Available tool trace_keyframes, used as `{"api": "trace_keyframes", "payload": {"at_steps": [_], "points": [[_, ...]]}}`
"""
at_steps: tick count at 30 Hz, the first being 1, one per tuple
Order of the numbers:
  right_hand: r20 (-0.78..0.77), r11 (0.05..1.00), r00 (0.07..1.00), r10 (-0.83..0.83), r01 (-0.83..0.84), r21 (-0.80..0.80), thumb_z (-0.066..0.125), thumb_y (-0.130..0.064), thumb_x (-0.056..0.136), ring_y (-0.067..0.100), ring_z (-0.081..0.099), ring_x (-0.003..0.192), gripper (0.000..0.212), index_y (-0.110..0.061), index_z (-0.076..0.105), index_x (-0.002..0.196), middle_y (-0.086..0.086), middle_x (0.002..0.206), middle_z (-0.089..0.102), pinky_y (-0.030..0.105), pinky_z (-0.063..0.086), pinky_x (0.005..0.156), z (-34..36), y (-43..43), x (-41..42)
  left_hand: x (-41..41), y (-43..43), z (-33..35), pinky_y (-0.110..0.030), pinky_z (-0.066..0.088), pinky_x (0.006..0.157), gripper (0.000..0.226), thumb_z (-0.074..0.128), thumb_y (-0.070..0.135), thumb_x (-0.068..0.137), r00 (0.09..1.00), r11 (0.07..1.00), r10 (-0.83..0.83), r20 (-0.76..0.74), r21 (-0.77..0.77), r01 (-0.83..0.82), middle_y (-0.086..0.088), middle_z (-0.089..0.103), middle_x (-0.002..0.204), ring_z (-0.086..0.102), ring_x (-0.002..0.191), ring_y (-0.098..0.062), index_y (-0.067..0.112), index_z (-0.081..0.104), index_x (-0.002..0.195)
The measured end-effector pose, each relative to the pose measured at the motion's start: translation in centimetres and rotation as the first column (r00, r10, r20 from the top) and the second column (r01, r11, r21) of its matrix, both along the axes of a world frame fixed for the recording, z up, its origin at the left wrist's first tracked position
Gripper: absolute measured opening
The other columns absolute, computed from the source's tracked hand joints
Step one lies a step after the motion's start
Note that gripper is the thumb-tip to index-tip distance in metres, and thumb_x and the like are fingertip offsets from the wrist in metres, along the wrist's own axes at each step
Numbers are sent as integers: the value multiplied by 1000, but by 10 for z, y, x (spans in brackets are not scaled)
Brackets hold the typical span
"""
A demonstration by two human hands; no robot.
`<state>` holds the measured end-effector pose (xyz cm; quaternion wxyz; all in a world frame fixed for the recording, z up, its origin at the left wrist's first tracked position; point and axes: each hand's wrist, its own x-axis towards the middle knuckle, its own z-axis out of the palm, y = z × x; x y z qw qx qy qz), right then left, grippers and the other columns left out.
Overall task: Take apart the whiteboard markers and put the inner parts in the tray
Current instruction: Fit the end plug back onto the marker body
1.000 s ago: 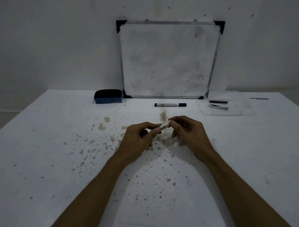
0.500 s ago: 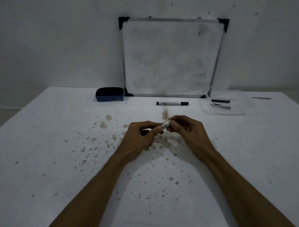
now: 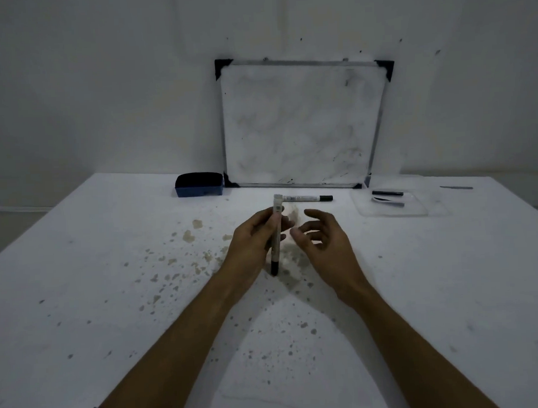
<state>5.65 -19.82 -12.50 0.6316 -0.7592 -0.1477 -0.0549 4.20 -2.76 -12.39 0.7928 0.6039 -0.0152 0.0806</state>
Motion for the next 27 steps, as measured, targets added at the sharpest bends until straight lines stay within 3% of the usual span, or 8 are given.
{"api": "trace_keyframes", "payload": {"at_steps": [3,8,10,12,15,19,23,27], "points": [[68,994,997,-25,32,-108,75,-49,90,4,68,98,51,-31,54,134,-13,112,67,20,59,77,0,1,-11,-2,-3,1,-34,60,98,23,61,22,105,998,984,-62,21,-164,64,-8,79,122,72,121,-24,15,72,124],[232,958,970,-66,127,-258,64,-39,101,7,64,106,33,-22,63,130,-7,119,69,17,54,84,2,3,-15,-6,-13,-4,-45,49,111,32,63,29,105,998,997,-61,-5,-52,60,-6,76,129,70,124,-25,13,66,133],[281,931,957,-66,161,-327,61,-36,103,13,63,110,32,-19,63,130,-2,123,70,28,53,93,0,0,-14,-8,-15,-3,-39,52,108,32,64,30,104,999,999,-38,-31,17,39,-3,78,127,71,122,-21,17,65,133],[356,880,930,-86,239,-410,61,-33,103,17,63,109,29,-18,66,127,1,122,71,32,47,96,-2,-5,-8,-7,-14,-2,-27,58,95,34,71,37,99,998,966,47,-41,255,-35,9,78,121,72,117,-10,27,65,130],[395,815,906,-151,340,-469,68,-26,100,23,61,107,25,-17,71,122,7,119,67,37,48,95,1,-16,11,-3,2,-11,-23,52,92,51,80,46,89,974,734,220,58,647,-204,16,71,123,66,111,2,33,59,133],[435,690,893,-118,389,-611,69,-24,98,31,60,108,24,-17,73,120,9,118,68,34,35,86,6,-24,44,5,24,-28,-40,29,119,68,71,50,94,966,309,223,135,930,-201,-6,55,153,46,142,-26,18,50,150],[448,584,893,-50,390,-712,67,-26,99,32,58,113,26,-14,71,122,8,119,69,39,38,91,5,-16,78,14,20,-38,-45,24,125,69,62,57,96,962,193,237,133,964,-181,-10,46,162,40,149,-29,14,52,150],[485,541,874,-25,420,-729,66,-27,99,32,58,113,24,-15,73,119,7,116,69,40,36,94,0,-9,107,17,23,-43,-49,29,123,66,63,56,95,958,186,226,179,957,-223,-11,51,157,45,146,-30,12,58,144]]}}
